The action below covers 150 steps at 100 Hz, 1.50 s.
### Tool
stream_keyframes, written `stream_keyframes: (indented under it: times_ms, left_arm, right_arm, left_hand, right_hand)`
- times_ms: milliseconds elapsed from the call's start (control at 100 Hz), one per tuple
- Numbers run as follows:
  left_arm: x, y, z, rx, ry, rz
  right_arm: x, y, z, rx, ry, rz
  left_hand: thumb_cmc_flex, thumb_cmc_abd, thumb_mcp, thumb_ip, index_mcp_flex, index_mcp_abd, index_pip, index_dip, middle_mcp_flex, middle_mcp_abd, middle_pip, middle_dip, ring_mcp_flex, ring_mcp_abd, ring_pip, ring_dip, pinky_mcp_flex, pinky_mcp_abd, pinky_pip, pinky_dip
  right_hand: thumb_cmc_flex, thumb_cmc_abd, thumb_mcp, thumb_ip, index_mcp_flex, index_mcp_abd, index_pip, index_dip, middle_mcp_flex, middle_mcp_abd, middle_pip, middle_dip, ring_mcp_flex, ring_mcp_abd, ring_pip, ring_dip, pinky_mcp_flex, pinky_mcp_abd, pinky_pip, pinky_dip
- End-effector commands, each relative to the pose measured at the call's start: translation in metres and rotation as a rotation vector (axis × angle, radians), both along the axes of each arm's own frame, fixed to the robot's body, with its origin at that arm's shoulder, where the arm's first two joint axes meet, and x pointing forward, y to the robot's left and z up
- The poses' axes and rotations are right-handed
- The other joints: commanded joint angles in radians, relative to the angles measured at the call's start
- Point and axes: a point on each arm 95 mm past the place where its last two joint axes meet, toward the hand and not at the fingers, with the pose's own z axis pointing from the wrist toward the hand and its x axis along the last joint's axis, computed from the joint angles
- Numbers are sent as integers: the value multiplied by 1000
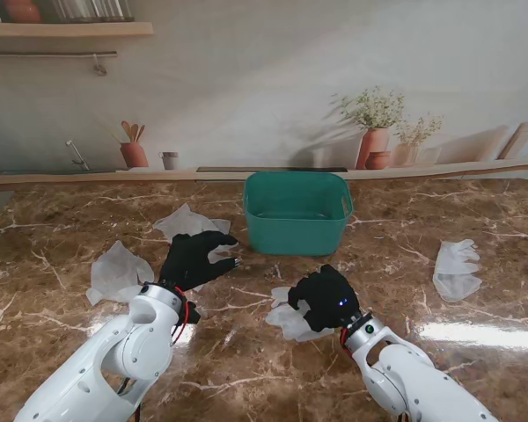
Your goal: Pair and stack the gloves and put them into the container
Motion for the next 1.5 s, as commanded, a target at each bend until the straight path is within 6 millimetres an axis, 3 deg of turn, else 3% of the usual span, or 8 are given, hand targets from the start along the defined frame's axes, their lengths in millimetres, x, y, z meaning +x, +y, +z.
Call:
stream_keyframes:
  times_ms: [0,130,290,560,810,1000,1280,1490]
  left_arm:
    - [-1,-1,-2,-2,4,-2]
    - [-1,-1,-2,-1,5,-3]
    - [-1,-1,-1,-2,4,-5]
    - [-1,-2,-2,-5,5,-12]
    - [0,-3,-1,-9,2,-17]
    - [-1,-1,-2,-11,2,-12]
    - [-2,0,-1,-11,0,-11]
    - [-2,1,-1,-11,-3,-13]
  right_arm:
    - [-8,-4,-12,-24,50,-13]
    - [-11,-6,-14,-28,129,-17]
    - [-12,-9,-13,-36,237,-13]
    - [-7,-12,-13,-110,320,-43]
    - [3,-10,-20,-126,365,-71]
    - [6,-6,-30,-107,371,-45]
    - [10,0,-18,8,243,-19]
    - [18,1,19,93,148,-26]
  left_hand:
    - [-16,32,-24,24,18,-28,14,12,-19,-21,-19,-7,-24,-48,-28,-10,-22,12,-24,-5]
    - [-16,32,-21,24,16,-27,13,12,-19,-20,-19,-7,-26,-46,-28,-10,-22,12,-23,-4]
    - [-20,31,-19,23,16,-28,13,11,-17,-22,-18,-7,-23,-46,-27,-9,-23,14,-24,-3]
    - [-22,32,-21,23,13,-28,10,10,-19,-24,-21,-8,-23,-45,-28,-10,-24,15,-28,-3]
    - [-22,34,-23,23,11,-26,8,9,-18,-26,-22,-8,-22,-46,-29,-9,-25,16,-32,-3]
    - [-22,37,-27,23,13,-27,9,10,-16,-23,-22,-8,-22,-45,-29,-8,-27,15,-35,-4]
    - [-21,42,-37,24,13,-29,9,10,-18,-25,-24,-8,-25,-45,-30,-7,-31,17,-42,-5]
    - [-26,48,-44,24,11,-28,8,9,-17,-24,-23,-7,-27,-46,-31,-8,-29,18,-42,-2]
  right_hand:
    - [-42,-21,21,18,-15,-21,-9,-33,-118,28,-62,-144,-101,-22,-70,-43,-55,-17,-51,16]
    - [-180,22,-55,9,-48,-7,-33,-118,-314,86,-249,-374,-296,21,-328,-237,-161,1,-207,3]
    - [-266,30,-59,34,-41,34,-141,-97,-401,122,-384,-543,-361,99,-497,-380,-203,45,-373,-47]
    - [-53,-78,43,24,-78,19,-154,-9,-493,206,-397,-658,-343,204,-510,-466,-133,83,-408,-98]
    - [87,-41,12,19,-29,12,-37,7,-163,188,-236,-595,71,120,-344,-360,144,50,-152,-102]
    - [150,-30,20,40,24,32,26,-79,239,67,-184,-281,320,55,-164,-182,319,1,59,-137]
    - [187,-11,20,57,78,50,59,-247,339,67,-74,-197,418,74,50,-134,432,-12,183,-156]
    - [187,-9,16,58,86,53,66,-264,345,74,-70,-196,426,78,75,-116,450,-18,193,-158]
